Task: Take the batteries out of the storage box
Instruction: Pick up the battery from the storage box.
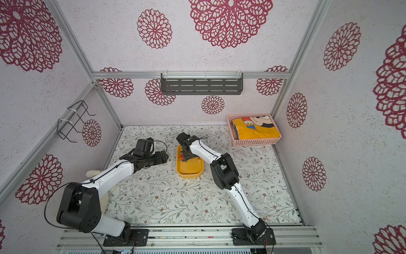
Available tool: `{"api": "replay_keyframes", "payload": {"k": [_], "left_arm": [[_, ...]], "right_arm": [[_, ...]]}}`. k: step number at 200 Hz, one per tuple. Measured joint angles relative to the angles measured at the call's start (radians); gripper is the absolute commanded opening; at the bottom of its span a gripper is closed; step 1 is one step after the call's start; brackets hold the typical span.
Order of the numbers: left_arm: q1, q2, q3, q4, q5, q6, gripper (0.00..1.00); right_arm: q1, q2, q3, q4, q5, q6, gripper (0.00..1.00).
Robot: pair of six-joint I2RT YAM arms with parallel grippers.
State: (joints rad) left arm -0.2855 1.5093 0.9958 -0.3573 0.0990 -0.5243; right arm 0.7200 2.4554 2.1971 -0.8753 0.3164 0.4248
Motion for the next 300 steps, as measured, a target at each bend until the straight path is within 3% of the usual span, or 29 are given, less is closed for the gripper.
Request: {"api": "replay_keyframes", "payload": {"k": [98,171,231,254,300], "left_arm": [[0.0,0.009,0.0,-0.007,-0.018,0.021,0.87],[0.0,0.009,0.0,-0.014,-0.037,0.029,0.87],[0.0,0.009,0.0,-0.014,-0.037,0.031,0.87],[0.0,0.009,0.0,-0.014,-0.037,0.031,0.87],[-0.002,0.009,0.0,-0.014,-0.034,0.031,0.87]], "right_arm": [[0.002,0.006,0.001,-0.052,0.042,0.124,0.52],[-0.023,-0.042,-0.138,0.08,-0.028,0.187,0.51],[-0.044,-0.049,-0.156,0.146,-0.068,0.197,0.53],[-0.058,-0.034,-0.126,0.137,-0.083,0.196,0.46],[-0.069,-0.01,-0.09,0.141,-0.085,0.199,0.21]]}}
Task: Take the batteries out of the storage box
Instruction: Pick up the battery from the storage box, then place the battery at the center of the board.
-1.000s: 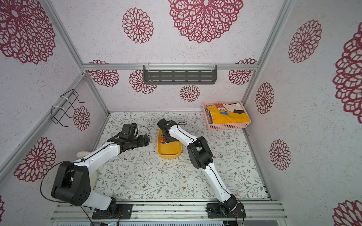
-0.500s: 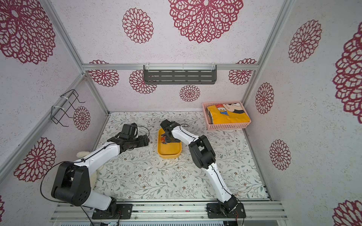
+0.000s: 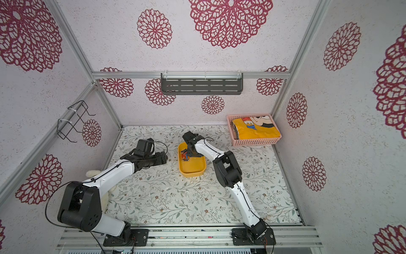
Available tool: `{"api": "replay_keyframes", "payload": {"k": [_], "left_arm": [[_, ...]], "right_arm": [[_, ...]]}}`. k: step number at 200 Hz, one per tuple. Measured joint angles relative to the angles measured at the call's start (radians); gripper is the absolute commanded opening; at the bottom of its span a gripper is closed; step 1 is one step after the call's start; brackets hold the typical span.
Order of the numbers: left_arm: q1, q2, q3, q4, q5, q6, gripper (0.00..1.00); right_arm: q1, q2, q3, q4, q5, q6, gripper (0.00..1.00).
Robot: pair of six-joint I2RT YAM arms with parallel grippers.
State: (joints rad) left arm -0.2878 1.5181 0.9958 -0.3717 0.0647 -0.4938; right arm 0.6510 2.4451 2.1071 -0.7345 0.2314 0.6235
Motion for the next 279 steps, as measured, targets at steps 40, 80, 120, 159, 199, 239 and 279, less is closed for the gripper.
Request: {"api": "replay_keyframes", "payload": {"k": [40,80,120,159,199,239,279], "left_arm": [[-0.021,0.0,0.003,-0.002,0.0,0.0,0.87],[-0.035,-0.003,0.017,-0.002,-0.007,-0.008,0.87],[-0.038,-0.021,0.035,0.002,-0.006,-0.054,0.81],[-0.085,0.056,0.193,-0.017,0.003,-0.079,0.64],[-0.126,0.26,0.377,-0.073,0.018,-0.092,0.52],[-0.129,0.423,0.489,-0.167,0.015,-0.094,0.52],[-0.135,0.506,0.54,-0.206,0.019,-0.089,0.42]], "right_arm": [[0.0,0.0,0.0,0.001,0.0,-0.005,0.02],[0.0,-0.017,-0.004,-0.002,-0.027,-0.013,0.0],[-0.001,-0.158,-0.09,0.032,-0.078,-0.048,0.0],[-0.024,-0.483,-0.386,0.169,-0.078,-0.083,0.0],[-0.155,-0.713,-0.72,0.313,-0.066,-0.138,0.0],[-0.214,-0.716,-0.949,0.362,-0.042,-0.2,0.0],[-0.203,-0.702,-1.021,0.429,-0.061,-0.237,0.0]]}}
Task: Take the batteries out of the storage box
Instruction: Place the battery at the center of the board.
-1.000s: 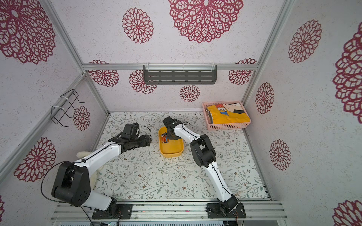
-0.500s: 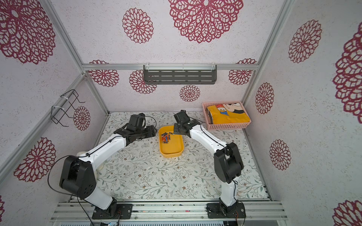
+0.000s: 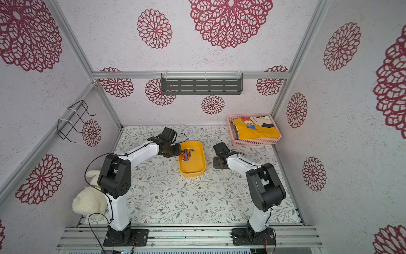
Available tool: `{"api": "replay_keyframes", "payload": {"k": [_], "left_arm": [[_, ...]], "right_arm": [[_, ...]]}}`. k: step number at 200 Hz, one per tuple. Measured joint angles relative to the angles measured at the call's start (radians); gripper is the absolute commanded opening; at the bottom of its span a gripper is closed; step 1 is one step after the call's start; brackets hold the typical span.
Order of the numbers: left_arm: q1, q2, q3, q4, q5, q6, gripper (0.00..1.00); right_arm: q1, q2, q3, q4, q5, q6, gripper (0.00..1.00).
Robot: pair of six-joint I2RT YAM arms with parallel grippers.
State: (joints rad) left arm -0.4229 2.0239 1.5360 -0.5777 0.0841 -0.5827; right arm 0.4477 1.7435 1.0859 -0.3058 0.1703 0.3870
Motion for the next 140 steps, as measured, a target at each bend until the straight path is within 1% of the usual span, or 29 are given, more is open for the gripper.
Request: {"api": "replay_keyframes", "payload": {"k": [12,23,44,53,64,79,90,102,114,124,140], "left_arm": [[-0.002,0.017,0.0,-0.009,0.0,0.003,0.41],[-0.005,0.032,0.0,-0.016,0.001,0.008,0.33],[-0.011,0.056,0.0,-0.022,0.001,0.015,0.32],[-0.015,0.062,0.0,-0.025,0.001,0.016,0.28],[-0.019,0.066,0.0,-0.027,0.0,0.023,0.27],[-0.025,0.07,0.0,-0.027,-0.001,0.03,0.2],[-0.027,0.071,0.0,-0.027,-0.003,0.036,0.2],[-0.028,0.071,0.001,-0.031,-0.009,0.045,0.11],[-0.028,0.071,0.004,-0.037,-0.017,0.055,0.11],[-0.028,0.071,0.008,-0.047,-0.025,0.063,0.07],[-0.028,0.071,0.013,-0.06,-0.04,0.079,0.08]], "right_arm": [[0.0,0.011,-0.007,0.032,-0.012,-0.01,0.0],[0.0,0.02,-0.012,0.056,-0.019,-0.019,0.0],[0.0,0.047,-0.012,0.087,-0.026,-0.035,0.0],[0.0,0.058,-0.012,0.099,-0.031,-0.043,0.0],[0.002,0.07,-0.012,0.111,-0.043,-0.053,0.0],[0.006,0.08,-0.012,0.129,-0.051,-0.061,0.0],[0.008,0.088,-0.01,0.14,-0.061,-0.068,0.0],[0.01,0.101,-0.003,0.15,-0.071,-0.077,0.0],[0.014,0.118,0.011,0.153,-0.076,-0.083,0.0],[0.018,0.13,0.02,0.156,-0.078,-0.084,0.0],[0.023,0.136,0.03,0.159,-0.08,-0.088,0.0]]}}
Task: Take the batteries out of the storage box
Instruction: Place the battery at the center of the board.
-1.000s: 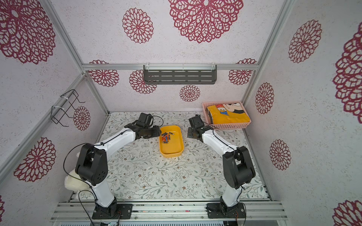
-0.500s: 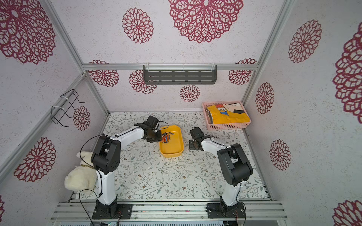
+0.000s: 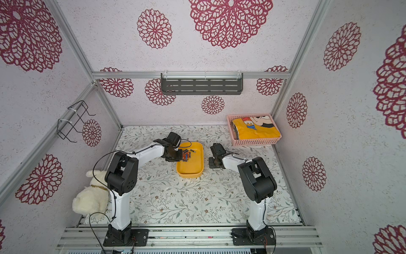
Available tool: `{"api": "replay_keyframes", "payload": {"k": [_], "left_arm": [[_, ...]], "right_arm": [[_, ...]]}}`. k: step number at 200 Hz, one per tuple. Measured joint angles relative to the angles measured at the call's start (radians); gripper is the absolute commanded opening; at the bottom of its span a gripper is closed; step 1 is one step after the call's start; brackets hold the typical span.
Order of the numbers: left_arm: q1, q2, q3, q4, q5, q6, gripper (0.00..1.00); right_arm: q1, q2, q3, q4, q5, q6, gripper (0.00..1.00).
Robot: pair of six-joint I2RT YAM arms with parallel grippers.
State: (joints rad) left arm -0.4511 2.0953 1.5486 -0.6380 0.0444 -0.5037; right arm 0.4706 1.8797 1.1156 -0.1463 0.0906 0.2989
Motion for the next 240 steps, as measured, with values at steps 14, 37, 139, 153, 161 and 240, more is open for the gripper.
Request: {"api": "replay_keyframes", "payload": {"k": [14,37,139,153,161,240], "left_arm": [[0.0,0.0,0.004,-0.012,-0.009,0.012,0.09],[0.0,0.0,0.006,-0.026,-0.013,0.02,0.1],[-0.003,0.0,-0.007,-0.056,0.023,-0.145,0.14],[-0.003,0.0,-0.009,-0.058,0.033,-0.159,0.14],[-0.003,0.0,-0.009,-0.06,0.037,-0.167,0.15],[-0.021,-0.003,-0.011,-0.065,0.056,-0.22,0.14]], "right_arm": [[0.003,0.003,0.001,0.001,0.001,0.0,0.0],[0.004,0.007,0.003,0.005,0.002,0.005,0.0],[0.004,0.03,0.035,-0.016,0.032,0.087,0.19],[0.004,0.036,0.041,-0.02,0.035,0.09,0.21],[0.004,0.039,0.044,-0.023,0.037,0.095,0.24],[0.004,0.042,0.059,-0.048,0.036,0.105,0.34]]}}
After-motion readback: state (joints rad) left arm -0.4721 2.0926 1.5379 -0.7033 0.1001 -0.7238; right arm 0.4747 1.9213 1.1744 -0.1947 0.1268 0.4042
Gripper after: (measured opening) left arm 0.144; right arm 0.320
